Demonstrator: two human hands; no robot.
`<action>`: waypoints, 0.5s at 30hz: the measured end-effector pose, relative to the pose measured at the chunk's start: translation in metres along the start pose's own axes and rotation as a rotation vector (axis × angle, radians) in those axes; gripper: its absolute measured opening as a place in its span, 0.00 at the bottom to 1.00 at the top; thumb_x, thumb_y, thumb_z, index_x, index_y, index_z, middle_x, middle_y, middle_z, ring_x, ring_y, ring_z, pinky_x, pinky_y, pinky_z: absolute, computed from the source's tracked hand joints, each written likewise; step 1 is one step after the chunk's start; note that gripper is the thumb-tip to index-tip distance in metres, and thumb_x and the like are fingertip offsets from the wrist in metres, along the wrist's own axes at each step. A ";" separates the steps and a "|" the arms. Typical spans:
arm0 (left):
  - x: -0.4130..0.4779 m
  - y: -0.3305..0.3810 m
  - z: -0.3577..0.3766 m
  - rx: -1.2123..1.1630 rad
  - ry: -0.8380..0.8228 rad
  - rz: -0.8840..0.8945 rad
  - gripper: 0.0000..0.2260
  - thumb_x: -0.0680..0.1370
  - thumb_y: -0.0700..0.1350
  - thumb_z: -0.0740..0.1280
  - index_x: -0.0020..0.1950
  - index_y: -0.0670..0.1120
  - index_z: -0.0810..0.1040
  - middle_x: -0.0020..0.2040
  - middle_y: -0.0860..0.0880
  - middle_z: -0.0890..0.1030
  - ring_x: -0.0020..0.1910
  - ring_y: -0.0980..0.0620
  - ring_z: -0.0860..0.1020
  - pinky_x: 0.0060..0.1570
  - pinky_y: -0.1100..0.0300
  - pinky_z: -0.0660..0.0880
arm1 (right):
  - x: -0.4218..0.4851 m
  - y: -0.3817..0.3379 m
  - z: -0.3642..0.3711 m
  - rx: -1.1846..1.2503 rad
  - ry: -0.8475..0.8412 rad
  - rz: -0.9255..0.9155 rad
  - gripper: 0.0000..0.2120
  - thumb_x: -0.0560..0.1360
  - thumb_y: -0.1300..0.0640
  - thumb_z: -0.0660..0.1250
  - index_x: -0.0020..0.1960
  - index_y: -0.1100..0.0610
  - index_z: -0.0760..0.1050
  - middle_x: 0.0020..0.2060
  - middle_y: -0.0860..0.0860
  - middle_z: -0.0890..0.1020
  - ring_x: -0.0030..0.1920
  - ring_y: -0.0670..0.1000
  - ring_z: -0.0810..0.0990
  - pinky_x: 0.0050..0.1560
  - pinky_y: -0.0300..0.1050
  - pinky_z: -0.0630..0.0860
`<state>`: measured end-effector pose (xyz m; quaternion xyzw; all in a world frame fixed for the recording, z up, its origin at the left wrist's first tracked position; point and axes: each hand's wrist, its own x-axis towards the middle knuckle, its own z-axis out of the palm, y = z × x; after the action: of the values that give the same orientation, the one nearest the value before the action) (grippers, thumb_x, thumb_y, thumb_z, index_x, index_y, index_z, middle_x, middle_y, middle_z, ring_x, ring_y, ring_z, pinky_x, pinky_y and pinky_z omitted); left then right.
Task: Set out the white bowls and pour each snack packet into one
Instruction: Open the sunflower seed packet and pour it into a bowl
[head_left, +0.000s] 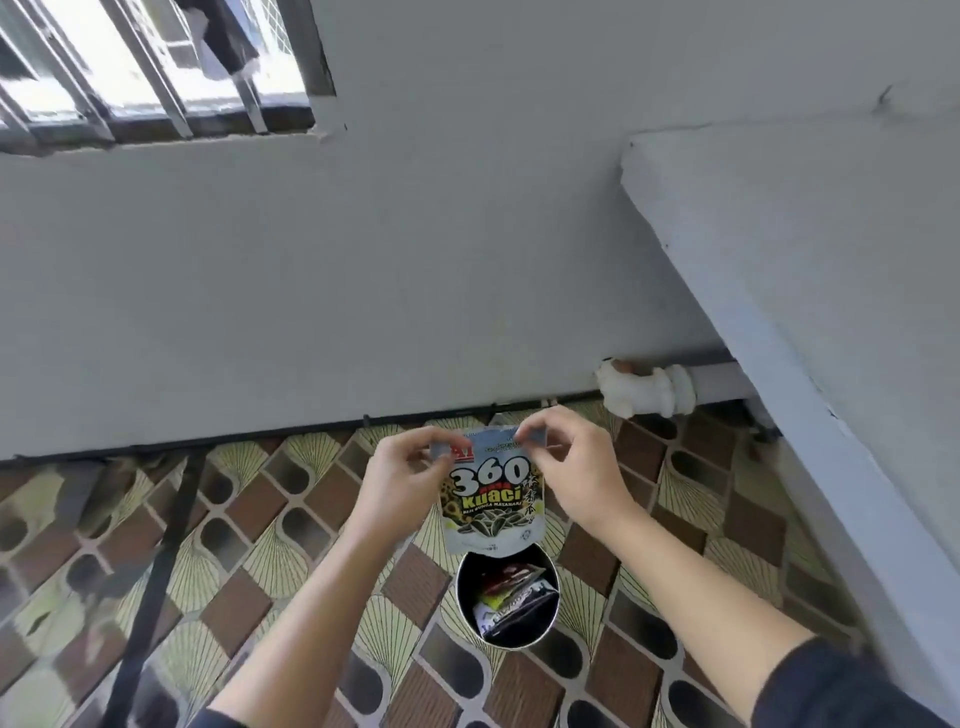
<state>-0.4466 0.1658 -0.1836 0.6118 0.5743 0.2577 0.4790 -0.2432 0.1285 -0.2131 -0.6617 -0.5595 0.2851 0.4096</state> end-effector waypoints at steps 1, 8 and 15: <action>0.011 -0.020 0.013 -0.009 0.001 -0.022 0.14 0.81 0.41 0.69 0.45 0.60 0.86 0.44 0.50 0.85 0.35 0.46 0.76 0.37 0.52 0.76 | 0.006 0.023 0.011 -0.011 -0.023 -0.004 0.10 0.75 0.65 0.72 0.45 0.50 0.82 0.44 0.42 0.83 0.46 0.44 0.80 0.49 0.42 0.80; 0.078 -0.175 0.108 -0.030 -0.001 -0.148 0.12 0.81 0.43 0.68 0.48 0.61 0.85 0.55 0.55 0.84 0.51 0.54 0.81 0.51 0.49 0.82 | 0.027 0.199 0.098 -0.042 -0.083 0.027 0.11 0.74 0.70 0.71 0.45 0.54 0.82 0.43 0.41 0.81 0.47 0.37 0.79 0.48 0.27 0.73; 0.102 -0.297 0.159 0.025 -0.058 -0.229 0.11 0.80 0.45 0.70 0.53 0.62 0.83 0.61 0.60 0.82 0.64 0.57 0.77 0.67 0.43 0.73 | 0.010 0.311 0.161 -0.037 -0.235 0.120 0.07 0.75 0.65 0.71 0.50 0.54 0.82 0.49 0.45 0.83 0.53 0.41 0.80 0.58 0.33 0.76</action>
<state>-0.4231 0.1813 -0.5345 0.5556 0.6295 0.1764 0.5138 -0.2182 0.1620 -0.5612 -0.6634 -0.5683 0.3742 0.3112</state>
